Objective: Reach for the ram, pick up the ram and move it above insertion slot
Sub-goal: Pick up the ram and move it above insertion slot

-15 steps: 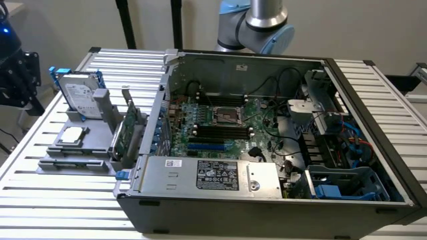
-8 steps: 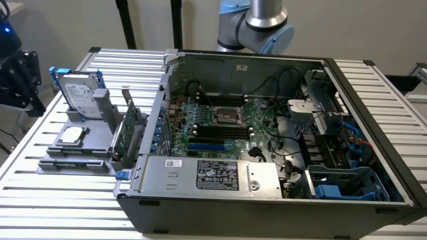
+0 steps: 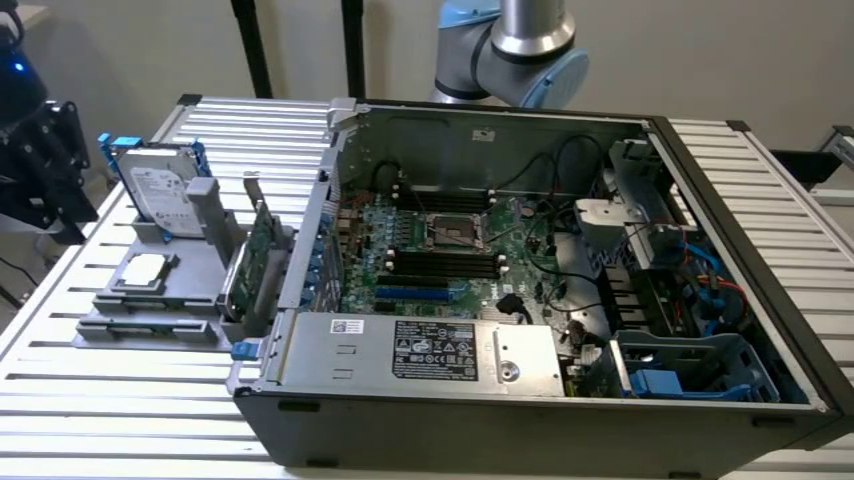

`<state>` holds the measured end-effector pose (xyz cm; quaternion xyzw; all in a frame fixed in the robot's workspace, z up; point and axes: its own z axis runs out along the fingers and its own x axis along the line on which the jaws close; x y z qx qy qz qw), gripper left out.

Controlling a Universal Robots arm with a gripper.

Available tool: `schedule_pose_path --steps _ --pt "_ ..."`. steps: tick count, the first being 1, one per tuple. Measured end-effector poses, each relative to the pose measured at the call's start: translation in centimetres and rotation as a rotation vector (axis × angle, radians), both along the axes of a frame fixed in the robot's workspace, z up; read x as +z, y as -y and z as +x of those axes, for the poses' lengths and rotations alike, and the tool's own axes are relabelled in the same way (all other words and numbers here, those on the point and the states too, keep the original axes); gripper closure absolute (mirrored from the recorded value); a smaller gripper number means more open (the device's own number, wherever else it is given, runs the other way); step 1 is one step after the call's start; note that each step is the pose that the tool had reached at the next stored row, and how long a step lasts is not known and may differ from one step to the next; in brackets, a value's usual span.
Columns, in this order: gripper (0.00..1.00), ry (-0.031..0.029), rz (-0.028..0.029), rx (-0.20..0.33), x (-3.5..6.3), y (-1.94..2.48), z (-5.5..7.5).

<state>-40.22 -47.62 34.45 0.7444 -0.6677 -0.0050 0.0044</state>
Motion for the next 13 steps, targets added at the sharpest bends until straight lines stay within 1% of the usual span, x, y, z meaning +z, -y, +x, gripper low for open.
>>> schedule_pose_path --steps 4,13 --pt "0.64 -0.0001 -0.0001 -0.004 -0.71 0.29 0.1" --pt "0.64 0.0000 0.0011 -0.014 -2.36 1.31 0.5"
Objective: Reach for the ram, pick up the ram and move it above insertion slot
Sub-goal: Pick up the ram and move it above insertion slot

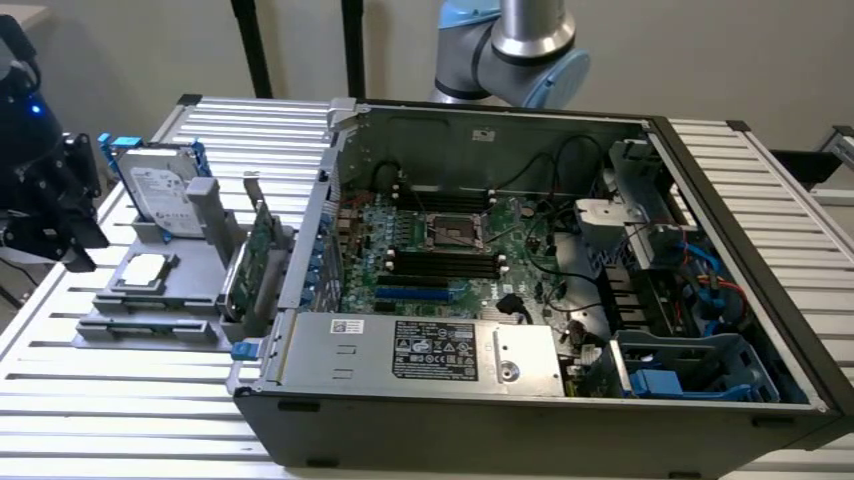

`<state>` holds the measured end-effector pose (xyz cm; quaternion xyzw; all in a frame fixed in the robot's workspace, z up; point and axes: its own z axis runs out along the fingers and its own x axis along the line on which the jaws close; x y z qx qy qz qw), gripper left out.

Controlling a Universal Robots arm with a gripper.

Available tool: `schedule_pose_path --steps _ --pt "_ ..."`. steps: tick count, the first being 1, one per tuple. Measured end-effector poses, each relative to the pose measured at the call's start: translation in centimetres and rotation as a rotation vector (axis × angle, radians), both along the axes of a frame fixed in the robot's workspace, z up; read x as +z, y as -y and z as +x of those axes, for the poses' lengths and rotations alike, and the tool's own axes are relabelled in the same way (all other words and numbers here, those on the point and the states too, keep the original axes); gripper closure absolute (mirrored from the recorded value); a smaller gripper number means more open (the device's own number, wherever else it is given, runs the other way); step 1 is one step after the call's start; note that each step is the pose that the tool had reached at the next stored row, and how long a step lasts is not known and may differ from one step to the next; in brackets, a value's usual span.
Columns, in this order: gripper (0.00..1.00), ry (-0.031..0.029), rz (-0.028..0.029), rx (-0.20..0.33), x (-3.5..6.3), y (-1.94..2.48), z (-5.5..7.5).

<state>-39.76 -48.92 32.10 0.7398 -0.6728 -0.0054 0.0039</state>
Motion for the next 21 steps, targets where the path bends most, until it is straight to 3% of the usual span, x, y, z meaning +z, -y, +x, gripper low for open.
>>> schedule_pose_path --steps 4,21 --pt "0.64 0.0000 0.0006 -0.001 -0.73 0.26 0.1" --pt "0.64 0.0000 0.0008 -0.006 -3.82 0.28 0.4"
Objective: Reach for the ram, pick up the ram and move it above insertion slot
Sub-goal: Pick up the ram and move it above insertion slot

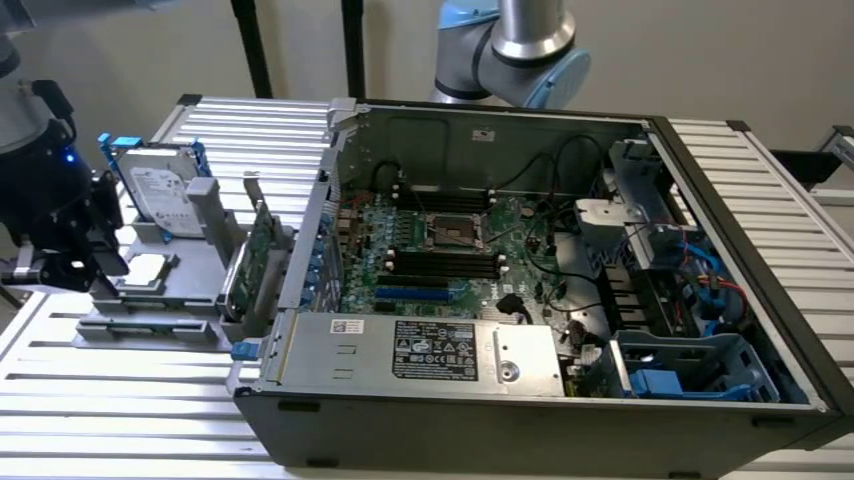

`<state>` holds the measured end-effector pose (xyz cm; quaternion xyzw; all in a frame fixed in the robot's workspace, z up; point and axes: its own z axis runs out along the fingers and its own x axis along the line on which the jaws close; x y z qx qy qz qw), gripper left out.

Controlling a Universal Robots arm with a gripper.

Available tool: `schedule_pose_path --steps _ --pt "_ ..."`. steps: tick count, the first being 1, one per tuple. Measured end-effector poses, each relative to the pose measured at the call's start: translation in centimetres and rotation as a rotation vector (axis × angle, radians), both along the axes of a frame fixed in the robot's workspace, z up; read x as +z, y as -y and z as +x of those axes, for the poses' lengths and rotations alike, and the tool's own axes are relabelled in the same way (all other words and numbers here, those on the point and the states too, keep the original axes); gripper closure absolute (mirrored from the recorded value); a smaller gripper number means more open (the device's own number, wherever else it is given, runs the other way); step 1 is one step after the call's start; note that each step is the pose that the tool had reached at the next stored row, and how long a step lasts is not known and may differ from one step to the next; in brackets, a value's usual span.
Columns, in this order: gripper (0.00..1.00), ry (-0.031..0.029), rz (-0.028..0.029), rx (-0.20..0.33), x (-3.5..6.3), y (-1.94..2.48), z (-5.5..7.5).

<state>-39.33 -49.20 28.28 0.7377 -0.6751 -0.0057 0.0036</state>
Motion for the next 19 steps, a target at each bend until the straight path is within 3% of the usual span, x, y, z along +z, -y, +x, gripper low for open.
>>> schedule_pose_path --steps 19 --pt "0.64 0.0000 0.0000 -0.002 -3.46 -0.01 0.0"
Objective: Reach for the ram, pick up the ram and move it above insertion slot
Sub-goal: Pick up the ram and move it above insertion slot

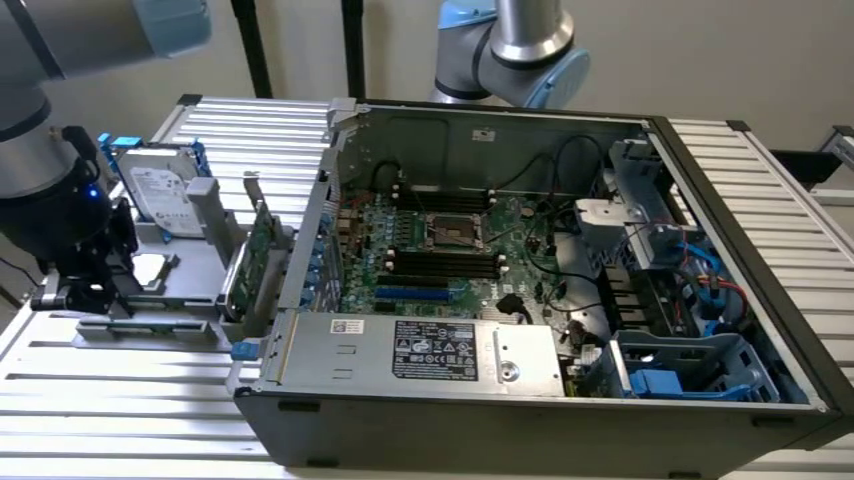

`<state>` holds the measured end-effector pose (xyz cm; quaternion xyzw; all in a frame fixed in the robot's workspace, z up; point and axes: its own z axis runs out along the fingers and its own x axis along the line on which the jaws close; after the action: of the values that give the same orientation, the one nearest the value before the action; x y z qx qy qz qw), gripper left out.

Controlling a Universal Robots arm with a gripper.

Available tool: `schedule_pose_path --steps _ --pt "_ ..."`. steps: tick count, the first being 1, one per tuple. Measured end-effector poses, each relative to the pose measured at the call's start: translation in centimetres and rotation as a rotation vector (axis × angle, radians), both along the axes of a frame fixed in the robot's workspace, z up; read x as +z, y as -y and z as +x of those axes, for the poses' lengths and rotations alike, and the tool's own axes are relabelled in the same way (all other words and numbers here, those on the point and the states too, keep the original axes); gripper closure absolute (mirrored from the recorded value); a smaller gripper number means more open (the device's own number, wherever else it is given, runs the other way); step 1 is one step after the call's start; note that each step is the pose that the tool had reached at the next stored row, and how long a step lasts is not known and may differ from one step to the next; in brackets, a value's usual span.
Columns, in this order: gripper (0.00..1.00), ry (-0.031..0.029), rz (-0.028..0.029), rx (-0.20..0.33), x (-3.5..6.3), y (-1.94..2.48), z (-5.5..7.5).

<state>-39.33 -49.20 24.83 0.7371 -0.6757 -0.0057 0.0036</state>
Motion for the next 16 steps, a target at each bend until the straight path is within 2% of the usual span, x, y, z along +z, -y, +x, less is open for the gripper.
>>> schedule_pose_path --steps 16 --pt "0.64 0.0000 0.0004 -0.001 -2.91 -0.12 0.1"
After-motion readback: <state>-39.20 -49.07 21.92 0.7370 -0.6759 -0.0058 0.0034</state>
